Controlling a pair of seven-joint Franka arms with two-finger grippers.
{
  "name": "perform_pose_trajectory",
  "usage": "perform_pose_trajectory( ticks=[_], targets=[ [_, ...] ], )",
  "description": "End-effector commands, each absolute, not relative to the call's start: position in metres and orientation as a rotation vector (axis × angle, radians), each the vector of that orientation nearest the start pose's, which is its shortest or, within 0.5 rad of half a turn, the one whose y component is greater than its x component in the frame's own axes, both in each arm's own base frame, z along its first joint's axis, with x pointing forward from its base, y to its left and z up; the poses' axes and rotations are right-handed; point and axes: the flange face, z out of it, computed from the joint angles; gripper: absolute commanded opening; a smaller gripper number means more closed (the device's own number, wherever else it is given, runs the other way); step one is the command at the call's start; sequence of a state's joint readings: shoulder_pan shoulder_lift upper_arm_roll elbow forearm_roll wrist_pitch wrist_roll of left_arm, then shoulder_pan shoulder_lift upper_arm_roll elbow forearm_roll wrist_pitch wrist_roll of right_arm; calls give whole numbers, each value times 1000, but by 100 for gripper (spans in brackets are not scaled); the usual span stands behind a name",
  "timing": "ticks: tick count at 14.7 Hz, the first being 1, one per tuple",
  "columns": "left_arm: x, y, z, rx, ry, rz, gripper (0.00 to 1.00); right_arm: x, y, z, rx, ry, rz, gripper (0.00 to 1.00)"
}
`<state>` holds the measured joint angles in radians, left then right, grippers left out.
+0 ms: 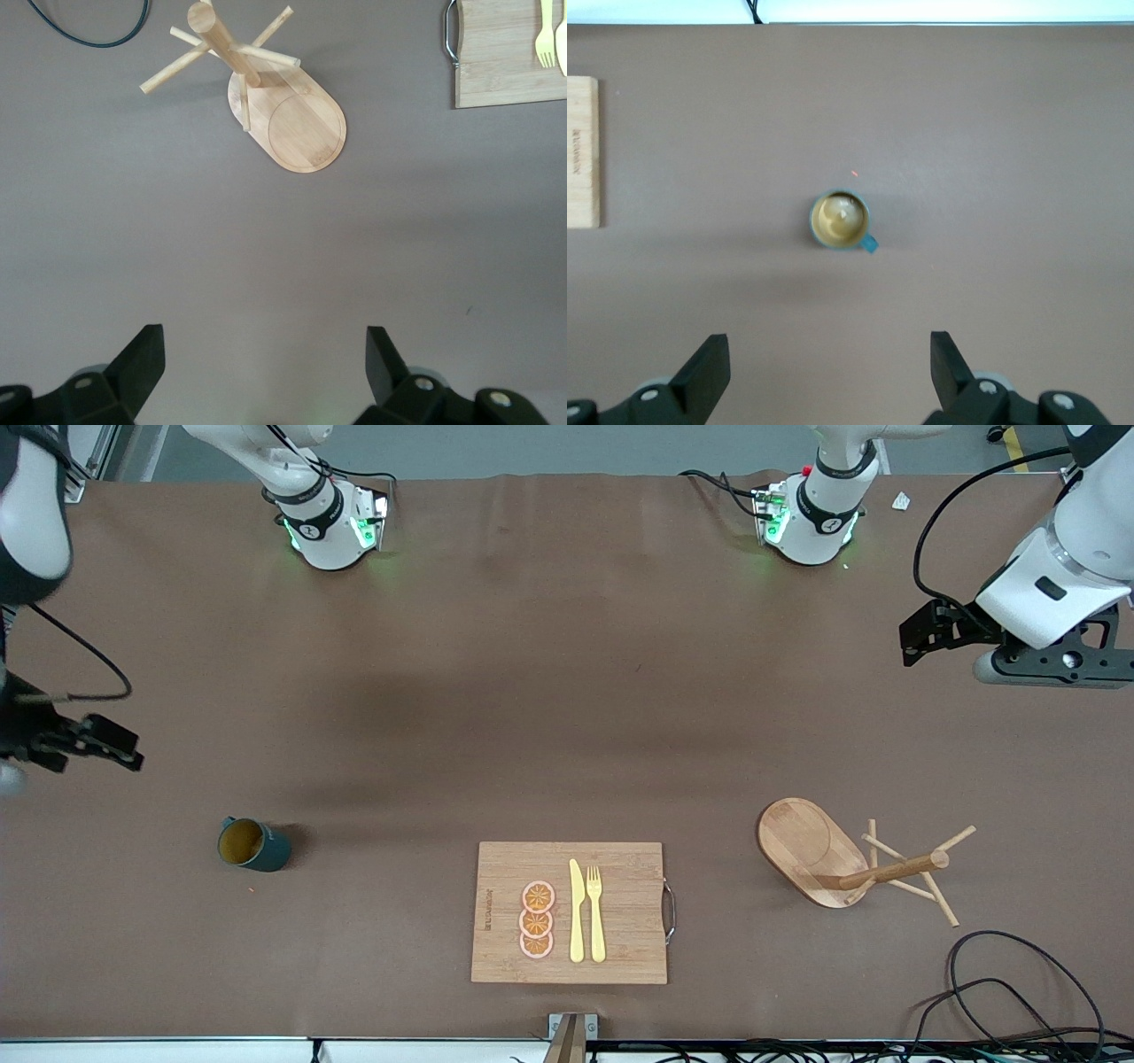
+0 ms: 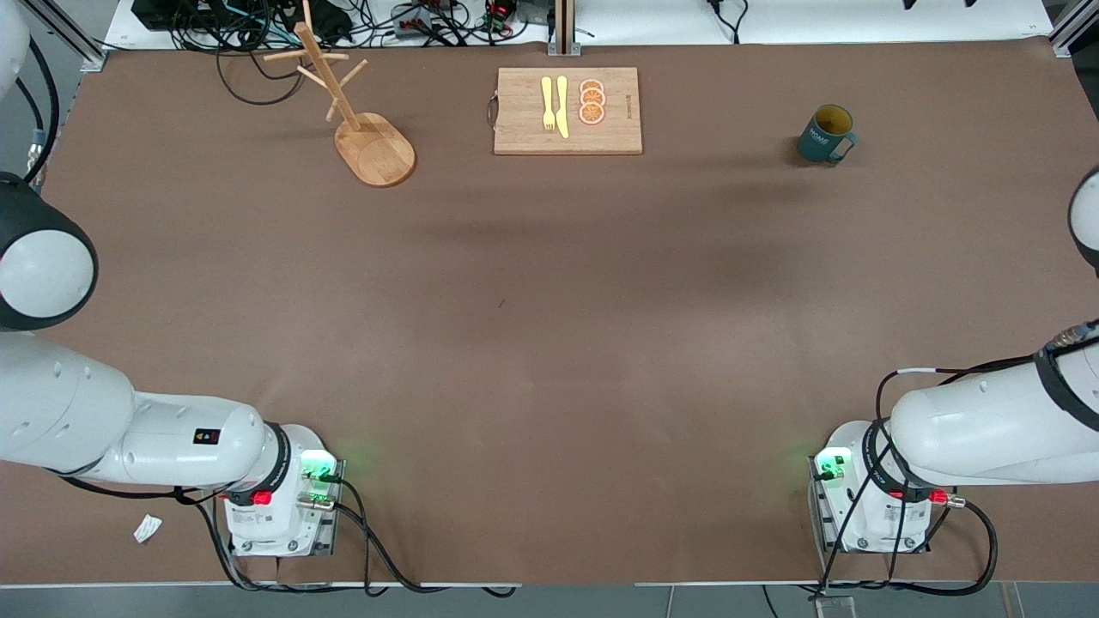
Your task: Transfer cup from left to right arm and place
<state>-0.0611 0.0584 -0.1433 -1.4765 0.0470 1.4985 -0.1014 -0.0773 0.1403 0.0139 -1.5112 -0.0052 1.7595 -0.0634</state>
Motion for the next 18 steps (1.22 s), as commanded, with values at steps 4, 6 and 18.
perform_pose_trajectory(
  ticks=[4, 6, 18],
  targets=[
    [556, -96, 636, -3097, 130, 55, 100, 566, -35, 635, -3145, 5, -156, 100],
    [557, -92, 635, -3094, 135, 59, 100, 558, -35, 639, -3147, 7, -125, 100],
    [547, -94, 631, -3102, 13, 93, 100, 540, -28, 655, -3148, -5, -77, 100]
  ],
)
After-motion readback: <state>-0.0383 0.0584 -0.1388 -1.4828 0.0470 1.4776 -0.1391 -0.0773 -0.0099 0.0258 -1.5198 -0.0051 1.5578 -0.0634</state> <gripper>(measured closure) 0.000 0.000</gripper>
